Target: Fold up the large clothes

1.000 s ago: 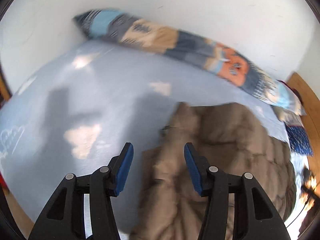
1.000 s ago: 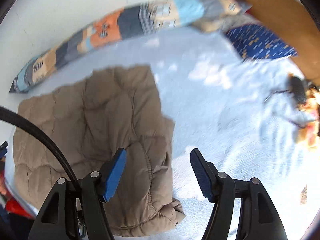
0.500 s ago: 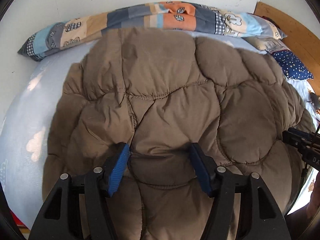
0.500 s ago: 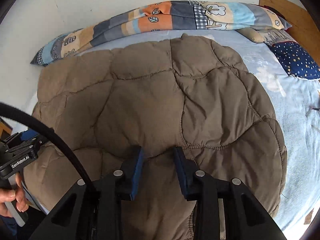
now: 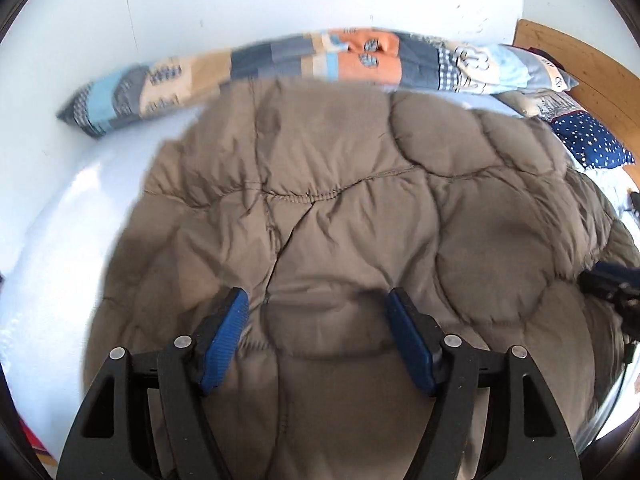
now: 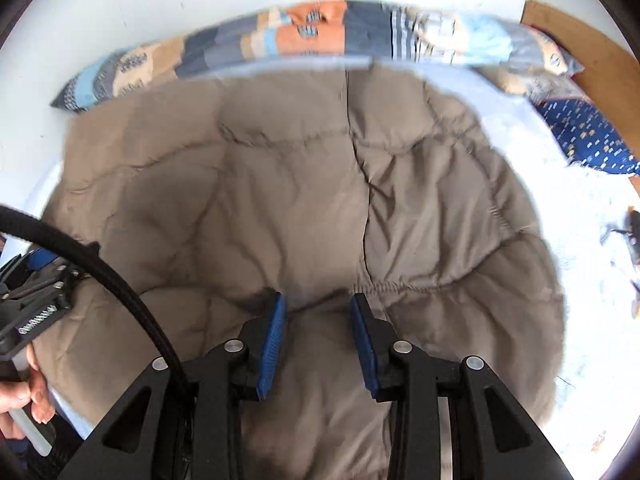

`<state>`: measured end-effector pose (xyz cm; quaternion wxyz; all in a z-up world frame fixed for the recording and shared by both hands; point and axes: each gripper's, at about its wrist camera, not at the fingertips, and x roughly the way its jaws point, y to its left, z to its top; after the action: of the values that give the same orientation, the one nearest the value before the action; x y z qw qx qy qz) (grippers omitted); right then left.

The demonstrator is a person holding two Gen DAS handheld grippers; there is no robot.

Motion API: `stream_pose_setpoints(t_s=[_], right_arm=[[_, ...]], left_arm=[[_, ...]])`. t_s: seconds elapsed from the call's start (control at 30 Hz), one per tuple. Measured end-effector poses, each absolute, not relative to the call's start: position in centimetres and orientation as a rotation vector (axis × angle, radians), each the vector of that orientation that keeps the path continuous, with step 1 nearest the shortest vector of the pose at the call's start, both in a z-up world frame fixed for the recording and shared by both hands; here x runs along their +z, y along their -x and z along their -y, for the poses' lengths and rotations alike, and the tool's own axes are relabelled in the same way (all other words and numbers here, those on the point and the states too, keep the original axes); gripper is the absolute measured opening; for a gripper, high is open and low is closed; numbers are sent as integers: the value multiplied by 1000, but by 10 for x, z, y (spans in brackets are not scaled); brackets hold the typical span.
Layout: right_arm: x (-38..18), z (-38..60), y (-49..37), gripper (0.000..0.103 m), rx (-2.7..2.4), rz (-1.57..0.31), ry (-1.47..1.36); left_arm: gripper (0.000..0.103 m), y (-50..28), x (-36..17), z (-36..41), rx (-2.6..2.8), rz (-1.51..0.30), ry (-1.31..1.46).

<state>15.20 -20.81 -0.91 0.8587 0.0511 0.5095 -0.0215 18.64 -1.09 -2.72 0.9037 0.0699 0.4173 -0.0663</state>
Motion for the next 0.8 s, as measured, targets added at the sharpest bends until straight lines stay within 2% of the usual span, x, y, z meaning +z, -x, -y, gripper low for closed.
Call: stream_pose_setpoints(t_s=[0.07,0.13,0.43,0.63,0.8], right_arm=[[10,203,-130,53,-53,-996,-84],[21,201,-106,60,-70,-941,-82],[35,184,-20,60,-49,-869,-107],[42,183,29,62,-63,-828,-145],[45,173,63,63,-54,-838,-170]], left_arm=[[74,-161,-17,15,-120,-810,-170],[76,-142,-10,19,-124,-783,-169],[79,-42,9,28,-184,-715,-196],[80,7,5,19,-162,-771,-163],[80,37,23,8,-194,-793,-70]])
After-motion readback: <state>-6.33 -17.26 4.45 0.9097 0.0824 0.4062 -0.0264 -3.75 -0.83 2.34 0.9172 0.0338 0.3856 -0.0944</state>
